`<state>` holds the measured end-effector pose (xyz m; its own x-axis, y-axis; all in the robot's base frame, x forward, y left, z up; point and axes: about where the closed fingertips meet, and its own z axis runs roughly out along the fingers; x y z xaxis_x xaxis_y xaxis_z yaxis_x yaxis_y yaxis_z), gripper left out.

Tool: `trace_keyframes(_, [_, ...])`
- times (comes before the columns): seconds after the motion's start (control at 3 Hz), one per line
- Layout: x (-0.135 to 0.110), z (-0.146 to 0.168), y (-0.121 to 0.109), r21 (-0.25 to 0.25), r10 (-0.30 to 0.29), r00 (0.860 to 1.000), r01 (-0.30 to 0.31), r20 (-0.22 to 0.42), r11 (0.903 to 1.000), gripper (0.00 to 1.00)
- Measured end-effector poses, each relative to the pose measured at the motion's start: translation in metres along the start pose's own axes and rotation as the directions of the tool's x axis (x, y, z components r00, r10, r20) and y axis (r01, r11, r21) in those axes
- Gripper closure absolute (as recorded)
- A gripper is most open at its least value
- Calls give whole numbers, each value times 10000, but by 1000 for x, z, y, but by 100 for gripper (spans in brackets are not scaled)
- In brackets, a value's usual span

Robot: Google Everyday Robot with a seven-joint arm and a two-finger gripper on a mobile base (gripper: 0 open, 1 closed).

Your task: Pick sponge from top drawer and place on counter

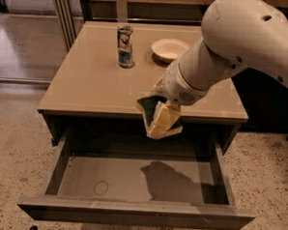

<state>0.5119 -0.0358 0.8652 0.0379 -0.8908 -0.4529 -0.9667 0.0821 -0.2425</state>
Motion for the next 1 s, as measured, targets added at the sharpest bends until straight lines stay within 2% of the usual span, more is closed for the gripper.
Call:
trace_keyframes(0.33, [-15,-9,-22,534,-536,9985,531,65,9972,100])
trace_keyframes(0.67, [-21,-1,-52,962,-978,9948,947,280,9908,100])
trace_keyframes(1.0, [-20,-1,-51,951,-952,9951,923,264,9912,100])
